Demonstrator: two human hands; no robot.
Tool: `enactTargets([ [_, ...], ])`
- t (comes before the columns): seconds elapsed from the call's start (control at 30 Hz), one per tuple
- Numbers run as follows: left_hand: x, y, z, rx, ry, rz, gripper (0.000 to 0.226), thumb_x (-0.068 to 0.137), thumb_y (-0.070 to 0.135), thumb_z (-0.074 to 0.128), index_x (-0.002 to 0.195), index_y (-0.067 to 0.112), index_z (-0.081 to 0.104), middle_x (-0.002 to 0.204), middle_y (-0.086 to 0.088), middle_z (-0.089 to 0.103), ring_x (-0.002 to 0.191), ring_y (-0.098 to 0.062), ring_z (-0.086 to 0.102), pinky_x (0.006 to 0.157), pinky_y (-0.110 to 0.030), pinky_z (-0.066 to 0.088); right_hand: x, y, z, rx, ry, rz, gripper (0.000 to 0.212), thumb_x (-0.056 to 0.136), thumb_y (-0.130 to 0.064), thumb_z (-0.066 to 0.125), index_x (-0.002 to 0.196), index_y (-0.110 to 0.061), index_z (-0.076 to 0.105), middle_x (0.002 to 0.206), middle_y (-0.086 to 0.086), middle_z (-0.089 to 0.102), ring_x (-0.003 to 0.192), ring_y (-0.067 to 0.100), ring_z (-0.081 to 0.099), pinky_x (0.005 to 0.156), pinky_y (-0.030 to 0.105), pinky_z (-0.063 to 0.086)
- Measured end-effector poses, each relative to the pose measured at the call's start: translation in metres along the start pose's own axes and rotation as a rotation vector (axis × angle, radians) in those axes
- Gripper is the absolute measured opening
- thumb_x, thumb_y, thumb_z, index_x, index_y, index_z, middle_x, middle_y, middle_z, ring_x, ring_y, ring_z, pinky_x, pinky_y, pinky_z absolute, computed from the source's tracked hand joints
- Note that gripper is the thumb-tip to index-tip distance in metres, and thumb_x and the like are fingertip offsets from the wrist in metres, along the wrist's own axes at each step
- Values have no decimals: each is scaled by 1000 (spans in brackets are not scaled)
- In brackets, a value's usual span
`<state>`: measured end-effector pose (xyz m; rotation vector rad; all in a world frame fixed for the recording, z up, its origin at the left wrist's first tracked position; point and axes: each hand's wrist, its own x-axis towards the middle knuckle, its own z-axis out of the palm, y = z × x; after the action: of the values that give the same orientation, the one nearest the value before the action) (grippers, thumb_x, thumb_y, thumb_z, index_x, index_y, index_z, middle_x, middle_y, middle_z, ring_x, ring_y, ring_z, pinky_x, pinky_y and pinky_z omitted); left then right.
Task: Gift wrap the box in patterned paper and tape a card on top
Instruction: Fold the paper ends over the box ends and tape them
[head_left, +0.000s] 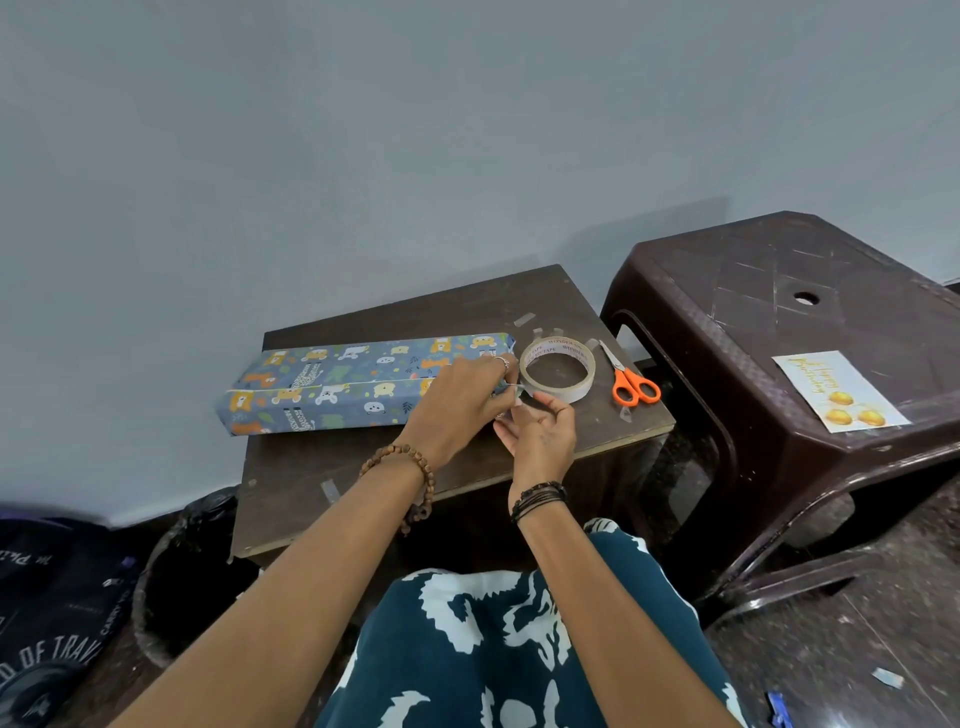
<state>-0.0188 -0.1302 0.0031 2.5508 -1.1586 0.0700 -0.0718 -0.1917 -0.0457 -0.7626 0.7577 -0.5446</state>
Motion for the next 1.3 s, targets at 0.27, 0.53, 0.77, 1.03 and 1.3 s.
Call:
enactTargets([
  [0.27,0,8,-1,-18,19,-15,13,97,24,43,99,14,51,63,11,34,73,-15,39,63,-25,25,-2,-11,2,170,-38,145,26,90,5,53,111,-11,52,98,10,64,98,27,64,67,29,55],
  [0.53,-3,16,1,-111,137,-114,7,89,19,48,92,17,43,69,-9,59,67,-22,50,66,-34,37,-7,-20,-2,242,-96,310,39,85,4,60,124,1,54,100,15,65,79,19,65,62,24,58],
  [0.77,-5,17,4,-103,150,-145,16,92,25,51,91,19,37,77,-1,55,68,-16,46,63,-26,36,-7,-20,-3,221,-105,309,33,86,2,60,119,3,57,83,9,66,75,16,65,67,23,56],
  [1.03,-6,13,5,-97,118,-141,9,92,23,49,91,16,44,79,-1,55,71,-15,46,63,-23,30,-12,-23,-3,222,-99,312,10,87,0,59,96,3,62,79,8,66,73,15,64,71,25,54],
  [1.3,-8,17,1,-51,103,-79,4,94,20,45,95,17,42,83,4,48,79,-13,43,68,-23,33,-8,-19,-1,175,-70,288,12,86,-1,61,97,3,64,81,9,67,75,16,65,75,27,54],
])
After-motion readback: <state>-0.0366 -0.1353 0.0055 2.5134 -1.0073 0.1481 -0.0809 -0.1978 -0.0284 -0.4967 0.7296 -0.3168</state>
